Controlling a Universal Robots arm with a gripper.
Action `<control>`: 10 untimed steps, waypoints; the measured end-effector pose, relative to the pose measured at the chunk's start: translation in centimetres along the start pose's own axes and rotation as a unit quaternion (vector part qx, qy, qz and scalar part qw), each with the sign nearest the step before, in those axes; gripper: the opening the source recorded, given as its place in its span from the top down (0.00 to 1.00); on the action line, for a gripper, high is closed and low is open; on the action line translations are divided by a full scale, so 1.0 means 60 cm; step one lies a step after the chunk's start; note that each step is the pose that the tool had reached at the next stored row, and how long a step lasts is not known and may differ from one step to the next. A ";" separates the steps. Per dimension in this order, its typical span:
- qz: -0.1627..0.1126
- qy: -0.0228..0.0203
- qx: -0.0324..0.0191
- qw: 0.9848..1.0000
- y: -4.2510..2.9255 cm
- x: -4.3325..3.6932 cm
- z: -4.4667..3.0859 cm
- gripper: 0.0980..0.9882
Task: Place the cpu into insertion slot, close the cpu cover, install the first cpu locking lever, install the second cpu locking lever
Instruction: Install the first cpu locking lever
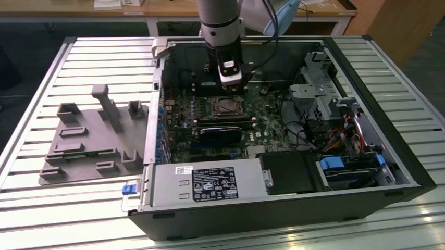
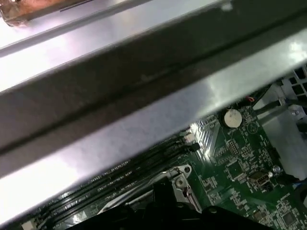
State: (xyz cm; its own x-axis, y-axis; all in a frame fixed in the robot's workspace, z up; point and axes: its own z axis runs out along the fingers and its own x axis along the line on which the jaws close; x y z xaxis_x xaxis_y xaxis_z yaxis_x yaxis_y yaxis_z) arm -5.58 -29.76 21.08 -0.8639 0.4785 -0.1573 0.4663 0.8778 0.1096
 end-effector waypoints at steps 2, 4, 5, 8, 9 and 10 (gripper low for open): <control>-0.001 0.001 0.005 1.000 -0.003 -0.003 0.000 1.00; -0.002 0.002 0.011 1.000 -0.006 -0.006 0.001 1.00; -0.002 0.003 0.014 1.000 -0.007 -0.007 0.001 1.00; -0.003 0.006 0.021 1.000 -0.014 -0.012 0.001 1.00; -0.003 0.007 0.023 1.000 -0.016 -0.014 0.001 1.00; -0.003 0.007 0.024 1.000 -0.019 -0.015 0.001 1.00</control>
State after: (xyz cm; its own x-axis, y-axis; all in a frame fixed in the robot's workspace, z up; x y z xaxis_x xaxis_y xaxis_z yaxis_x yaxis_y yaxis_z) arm -5.32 -31.21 21.02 -0.8692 0.4729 -0.1443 0.4692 0.8810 0.0608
